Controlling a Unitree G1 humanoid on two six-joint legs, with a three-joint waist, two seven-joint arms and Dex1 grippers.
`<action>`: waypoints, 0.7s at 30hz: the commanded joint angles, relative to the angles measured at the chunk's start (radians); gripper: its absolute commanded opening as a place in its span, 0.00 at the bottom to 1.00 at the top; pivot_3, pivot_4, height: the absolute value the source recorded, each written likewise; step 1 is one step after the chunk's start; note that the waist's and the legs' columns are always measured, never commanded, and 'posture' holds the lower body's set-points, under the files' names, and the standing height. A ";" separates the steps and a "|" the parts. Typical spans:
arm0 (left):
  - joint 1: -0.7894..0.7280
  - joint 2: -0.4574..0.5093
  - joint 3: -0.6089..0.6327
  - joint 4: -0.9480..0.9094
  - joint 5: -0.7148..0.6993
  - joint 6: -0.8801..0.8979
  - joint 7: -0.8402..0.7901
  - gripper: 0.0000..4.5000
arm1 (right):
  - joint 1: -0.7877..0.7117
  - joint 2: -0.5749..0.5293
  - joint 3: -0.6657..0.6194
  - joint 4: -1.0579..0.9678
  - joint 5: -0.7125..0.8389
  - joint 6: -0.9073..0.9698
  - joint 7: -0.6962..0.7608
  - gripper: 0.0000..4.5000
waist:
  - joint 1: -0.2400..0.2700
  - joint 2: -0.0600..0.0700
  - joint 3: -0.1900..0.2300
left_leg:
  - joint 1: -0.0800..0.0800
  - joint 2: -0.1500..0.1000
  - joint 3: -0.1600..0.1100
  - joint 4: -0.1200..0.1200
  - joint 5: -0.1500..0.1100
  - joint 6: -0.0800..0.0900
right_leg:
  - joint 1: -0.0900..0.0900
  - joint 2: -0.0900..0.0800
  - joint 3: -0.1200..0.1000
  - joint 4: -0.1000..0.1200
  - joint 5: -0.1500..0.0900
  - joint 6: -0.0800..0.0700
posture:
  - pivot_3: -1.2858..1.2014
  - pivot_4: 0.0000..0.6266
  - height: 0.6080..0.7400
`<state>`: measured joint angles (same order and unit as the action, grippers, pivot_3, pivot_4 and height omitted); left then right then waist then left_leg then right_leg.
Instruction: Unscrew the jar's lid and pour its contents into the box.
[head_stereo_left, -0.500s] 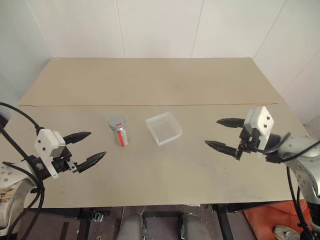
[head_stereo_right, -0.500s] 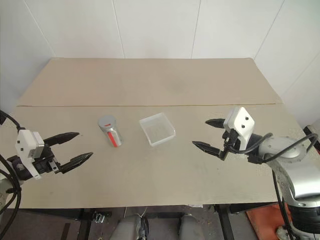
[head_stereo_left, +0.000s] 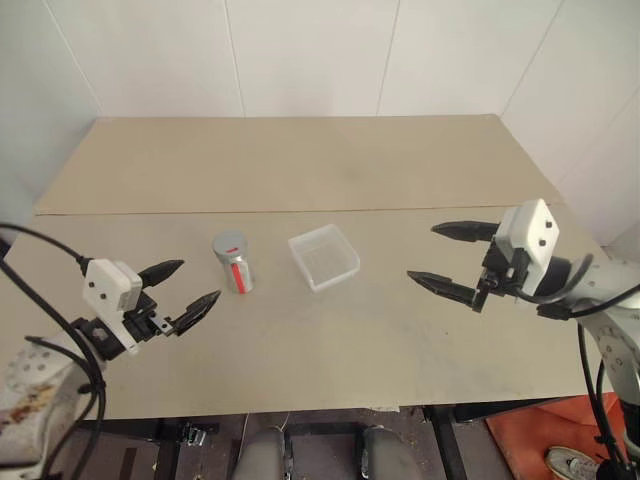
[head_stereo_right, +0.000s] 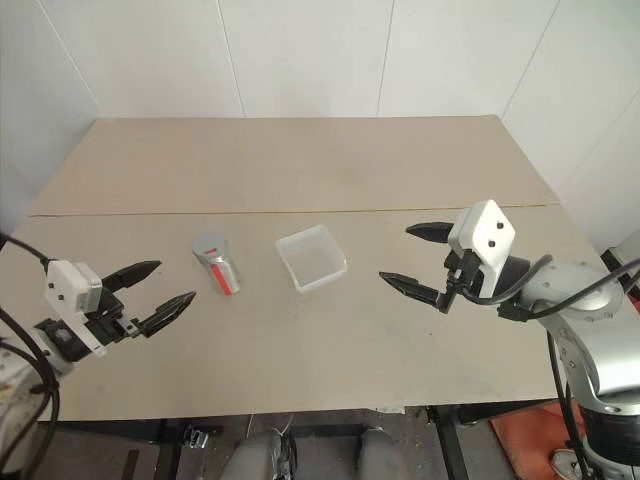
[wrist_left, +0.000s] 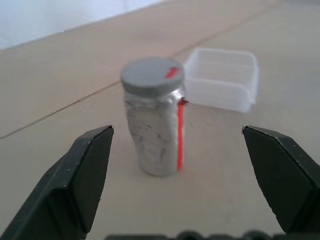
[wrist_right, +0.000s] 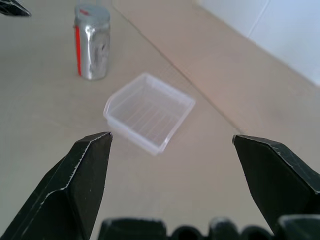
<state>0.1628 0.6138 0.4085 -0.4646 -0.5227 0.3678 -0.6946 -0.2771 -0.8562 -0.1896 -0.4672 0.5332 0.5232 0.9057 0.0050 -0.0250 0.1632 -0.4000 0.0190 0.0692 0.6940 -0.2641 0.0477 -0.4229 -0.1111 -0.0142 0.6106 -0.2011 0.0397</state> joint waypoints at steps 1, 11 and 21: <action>0.050 -0.057 -0.035 -0.095 0.062 -0.010 0.106 1.00 | -0.044 -0.002 0.029 0.025 -0.010 -0.034 0.026 1.00 | 0.000 0.000 0.000 | 0.000 0.000 0.000 0.000 0.000 0.000 | 0.000 0.000 0.000 0.000 0.000 0.000 | 0.52 0.24 1.00; 0.007 -0.198 -0.220 -0.058 0.281 -0.136 0.283 1.00 | -0.135 0.023 0.094 0.081 -0.033 -0.095 0.080 1.00 | 0.006 0.000 0.000 | 0.000 -0.002 0.000 0.001 0.000 0.000 | 0.000 -0.001 0.000 0.000 0.000 0.000 | 0.52 0.24 1.00; -0.019 -0.389 -0.356 -0.010 0.467 -0.219 0.481 1.00 | -0.150 0.021 0.083 0.065 -0.019 -0.110 0.121 1.00 | 0.007 0.000 0.000 | 0.000 -0.002 -0.001 0.001 0.000 0.001 | 0.001 -0.001 0.000 0.000 0.000 0.000 | 0.52 0.24 1.00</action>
<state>0.1569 0.2296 0.0567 -0.4691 -0.0889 0.1854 -0.2446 -0.4191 -0.8302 -0.0744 -0.3685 0.4946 0.4410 1.0228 0.0125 -0.0250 0.1630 -0.4002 0.0171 0.0684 0.6947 -0.2644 0.0484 -0.4222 -0.1123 -0.0143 0.6110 -0.2007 0.0396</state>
